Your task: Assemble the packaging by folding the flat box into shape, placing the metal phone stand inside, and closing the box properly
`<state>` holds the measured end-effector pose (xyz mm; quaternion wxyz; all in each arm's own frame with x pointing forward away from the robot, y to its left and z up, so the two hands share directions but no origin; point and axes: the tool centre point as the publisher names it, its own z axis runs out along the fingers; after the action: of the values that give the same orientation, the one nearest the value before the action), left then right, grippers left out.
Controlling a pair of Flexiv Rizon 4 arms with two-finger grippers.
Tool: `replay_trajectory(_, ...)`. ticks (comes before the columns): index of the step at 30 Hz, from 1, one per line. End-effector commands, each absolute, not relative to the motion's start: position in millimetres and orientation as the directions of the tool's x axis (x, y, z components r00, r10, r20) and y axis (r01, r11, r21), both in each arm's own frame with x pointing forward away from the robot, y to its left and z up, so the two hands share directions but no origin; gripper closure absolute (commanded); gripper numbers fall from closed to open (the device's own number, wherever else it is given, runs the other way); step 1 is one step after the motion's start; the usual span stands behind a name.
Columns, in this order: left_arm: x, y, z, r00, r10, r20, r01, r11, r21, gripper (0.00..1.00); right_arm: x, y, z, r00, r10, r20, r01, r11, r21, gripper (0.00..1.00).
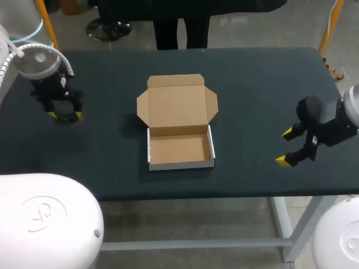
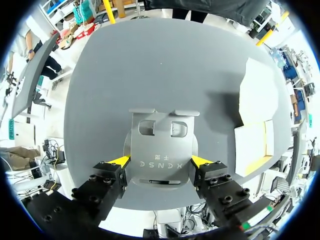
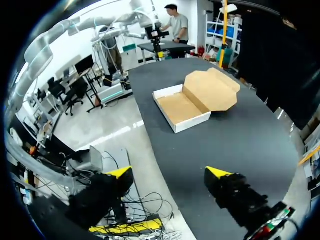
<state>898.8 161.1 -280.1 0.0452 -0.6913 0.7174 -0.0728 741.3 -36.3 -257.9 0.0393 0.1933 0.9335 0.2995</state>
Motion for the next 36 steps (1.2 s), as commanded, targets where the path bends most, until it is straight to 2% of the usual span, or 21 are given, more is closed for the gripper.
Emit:
replay_trajectory(1, 885.5, 148.9, -274.0, -0.042, -0.999, 0.024, -0.984, 0.037, -0.175, 1.0, 733.6, -33.2, -259.6, -0.913, 0.408, 0.002, 0.334, 0.746, 0.576, 0.0)
replay_trajectory(36, 822.9, 4.7, -271.2, -0.265, -0.964, 0.014, -0.952, 0.259, -0.165, 1.0, 733.6, -33.2, -259.6, -0.913, 0.408, 0.002, 0.334, 0.746, 0.576, 0.0)
